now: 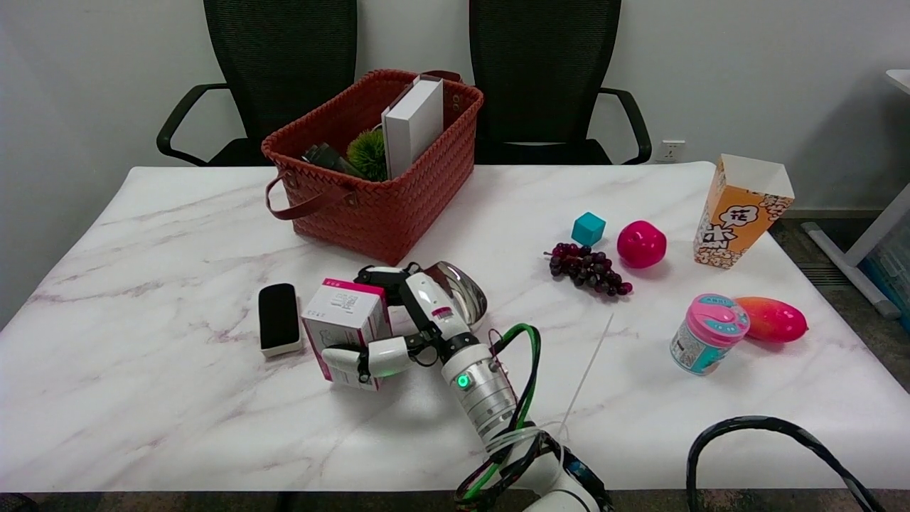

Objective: Pick up the white paper box.

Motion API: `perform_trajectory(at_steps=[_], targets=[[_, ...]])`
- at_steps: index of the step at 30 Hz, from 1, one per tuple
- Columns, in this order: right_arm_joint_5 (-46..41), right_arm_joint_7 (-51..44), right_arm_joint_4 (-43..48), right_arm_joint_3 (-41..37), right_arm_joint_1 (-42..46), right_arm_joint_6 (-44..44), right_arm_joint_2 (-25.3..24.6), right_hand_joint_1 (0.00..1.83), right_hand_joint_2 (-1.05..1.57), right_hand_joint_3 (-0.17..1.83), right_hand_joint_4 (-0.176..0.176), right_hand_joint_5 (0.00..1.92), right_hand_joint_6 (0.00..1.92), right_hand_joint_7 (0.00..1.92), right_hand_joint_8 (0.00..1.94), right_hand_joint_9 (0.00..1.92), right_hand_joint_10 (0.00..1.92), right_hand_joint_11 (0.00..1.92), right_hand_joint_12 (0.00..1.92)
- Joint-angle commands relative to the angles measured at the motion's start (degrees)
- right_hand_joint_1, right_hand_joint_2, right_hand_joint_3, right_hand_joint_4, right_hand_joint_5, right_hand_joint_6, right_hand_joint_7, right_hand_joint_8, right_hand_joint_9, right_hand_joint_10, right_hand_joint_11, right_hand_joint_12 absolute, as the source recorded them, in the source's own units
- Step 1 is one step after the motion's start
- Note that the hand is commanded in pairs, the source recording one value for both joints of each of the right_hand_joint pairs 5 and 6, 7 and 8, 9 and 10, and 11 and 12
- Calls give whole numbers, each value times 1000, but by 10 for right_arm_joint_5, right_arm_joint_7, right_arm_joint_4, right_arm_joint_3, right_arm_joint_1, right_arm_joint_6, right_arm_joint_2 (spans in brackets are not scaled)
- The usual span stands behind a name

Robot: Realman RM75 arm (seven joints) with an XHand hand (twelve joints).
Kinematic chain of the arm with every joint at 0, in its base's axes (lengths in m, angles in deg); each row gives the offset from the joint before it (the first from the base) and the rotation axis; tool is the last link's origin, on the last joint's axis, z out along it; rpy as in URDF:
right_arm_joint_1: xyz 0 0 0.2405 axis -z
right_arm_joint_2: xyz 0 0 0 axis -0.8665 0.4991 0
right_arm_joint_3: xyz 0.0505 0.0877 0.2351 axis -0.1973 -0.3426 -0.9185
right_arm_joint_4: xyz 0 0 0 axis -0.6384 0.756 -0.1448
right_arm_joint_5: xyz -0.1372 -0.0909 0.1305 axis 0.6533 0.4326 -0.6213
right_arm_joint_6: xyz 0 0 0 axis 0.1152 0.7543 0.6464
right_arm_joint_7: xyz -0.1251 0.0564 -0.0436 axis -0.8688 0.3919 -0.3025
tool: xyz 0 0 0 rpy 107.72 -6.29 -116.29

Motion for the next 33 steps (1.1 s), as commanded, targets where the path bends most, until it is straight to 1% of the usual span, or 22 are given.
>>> perform_trajectory(at_steps=[1, 33], targets=[[5, -2, 27, 1, -7, 10, -1, 1112, 537, 537, 0, 901, 901, 1194, 1194, 1113, 1113, 812, 812], [5, -4, 33, 3, 0, 11, 0, 1113, 548, 604, 0, 907, 907, 1203, 1203, 1113, 1113, 844, 844]])
